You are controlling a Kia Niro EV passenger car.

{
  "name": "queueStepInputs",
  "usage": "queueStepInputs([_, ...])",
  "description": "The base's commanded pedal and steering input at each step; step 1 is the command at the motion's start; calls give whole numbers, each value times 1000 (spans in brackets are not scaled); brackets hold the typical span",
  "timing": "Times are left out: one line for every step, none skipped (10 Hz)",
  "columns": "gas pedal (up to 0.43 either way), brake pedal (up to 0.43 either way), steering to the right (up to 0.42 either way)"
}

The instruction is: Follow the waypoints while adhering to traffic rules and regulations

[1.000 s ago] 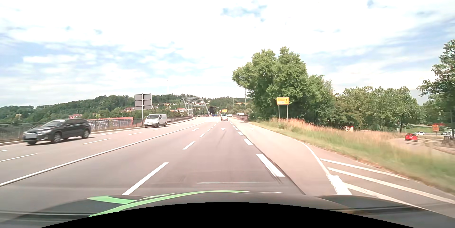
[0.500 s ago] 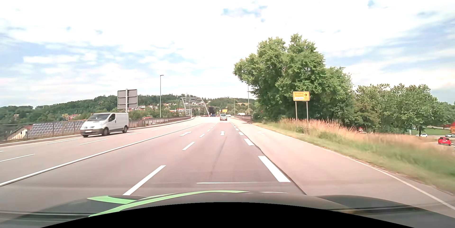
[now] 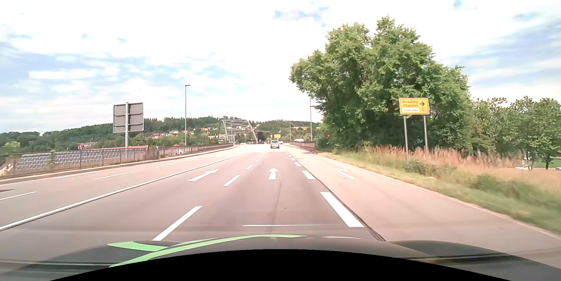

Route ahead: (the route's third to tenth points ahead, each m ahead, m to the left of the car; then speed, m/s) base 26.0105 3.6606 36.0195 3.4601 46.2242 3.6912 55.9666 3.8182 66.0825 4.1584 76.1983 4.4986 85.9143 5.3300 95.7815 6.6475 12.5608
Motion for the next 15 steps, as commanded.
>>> queueStepInputs([0,0,-2])
queueStepInputs([0,0,-2])
queueStepInputs([0,0,-2])
queueStepInputs([0,0,-2])
queueStepInputs([0,0,-2])
queueStepInputs([0,0,-3])
queueStepInputs([0,0,-3])
queueStepInputs([0,0,-3])
queueStepInputs([0,0,-3])
queueStepInputs([0,0,-4])
queueStepInputs([0,0,-4])
queueStepInputs([0,30,-5])
queueStepInputs([0,73,-5])
queueStepInputs([0,104,-5])
queueStepInputs([0,110,-5])
